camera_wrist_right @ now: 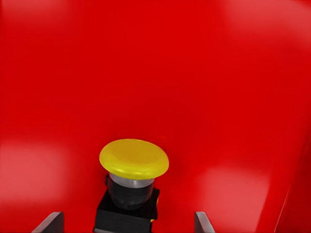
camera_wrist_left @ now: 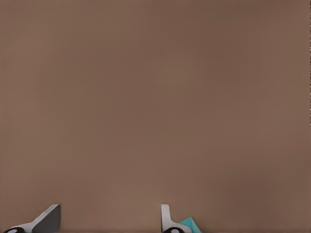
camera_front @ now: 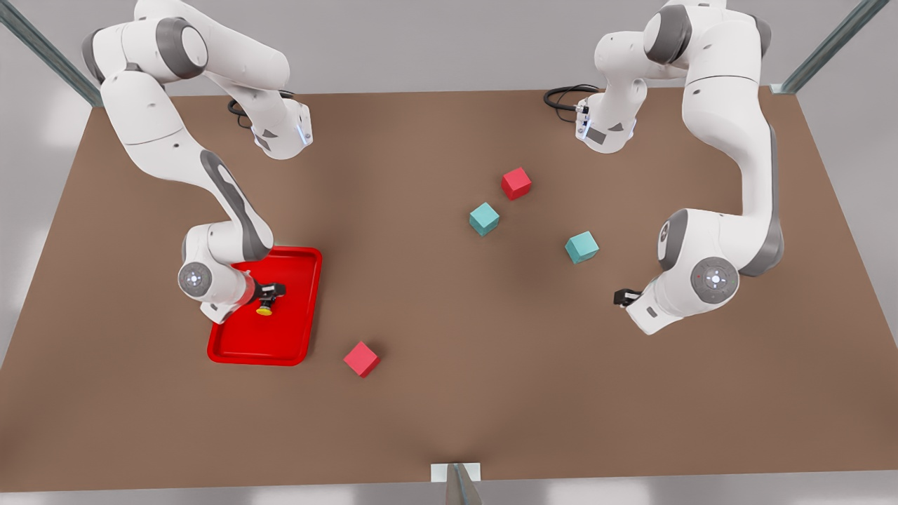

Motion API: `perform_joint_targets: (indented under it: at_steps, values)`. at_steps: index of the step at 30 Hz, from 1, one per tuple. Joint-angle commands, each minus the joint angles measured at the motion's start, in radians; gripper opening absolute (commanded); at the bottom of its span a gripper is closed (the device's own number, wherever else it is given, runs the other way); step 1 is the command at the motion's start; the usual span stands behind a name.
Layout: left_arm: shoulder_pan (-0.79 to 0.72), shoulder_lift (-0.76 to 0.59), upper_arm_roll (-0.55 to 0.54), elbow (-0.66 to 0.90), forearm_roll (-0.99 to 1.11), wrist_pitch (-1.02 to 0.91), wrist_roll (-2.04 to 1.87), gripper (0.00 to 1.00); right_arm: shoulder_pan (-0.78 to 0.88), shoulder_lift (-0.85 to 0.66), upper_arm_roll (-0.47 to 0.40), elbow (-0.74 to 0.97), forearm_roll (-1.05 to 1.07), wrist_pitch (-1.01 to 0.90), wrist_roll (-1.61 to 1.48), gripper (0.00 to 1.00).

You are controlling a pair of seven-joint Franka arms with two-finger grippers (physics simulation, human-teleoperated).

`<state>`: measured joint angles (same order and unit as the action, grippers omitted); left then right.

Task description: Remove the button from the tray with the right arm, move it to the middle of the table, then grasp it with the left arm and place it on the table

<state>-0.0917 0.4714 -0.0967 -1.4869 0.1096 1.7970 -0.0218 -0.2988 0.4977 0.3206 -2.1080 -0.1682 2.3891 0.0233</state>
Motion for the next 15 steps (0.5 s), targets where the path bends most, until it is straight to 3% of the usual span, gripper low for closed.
perform_joint_targets:
  at_steps: [1, 7, 15]
  values:
    - [0.000, 0.000, 0.000, 0.000, 0.001, 0.004, -0.003, 1.00, -0.003, -0.019, 0.001, -0.026, -0.007, 0.068, -0.036, 1.00]
    - [-0.002, 0.000, 0.000, 0.000, 0.004, 0.002, 0.009, 1.00, -0.054, -0.091, 0.031, -0.159, -0.031, 0.145, -0.039, 1.00]
    - [-0.008, -0.002, -0.001, 0.002, 0.005, 0.002, 0.009, 1.00, -0.063, -0.090, 0.037, -0.178, -0.073, 0.162, -0.037, 1.00]
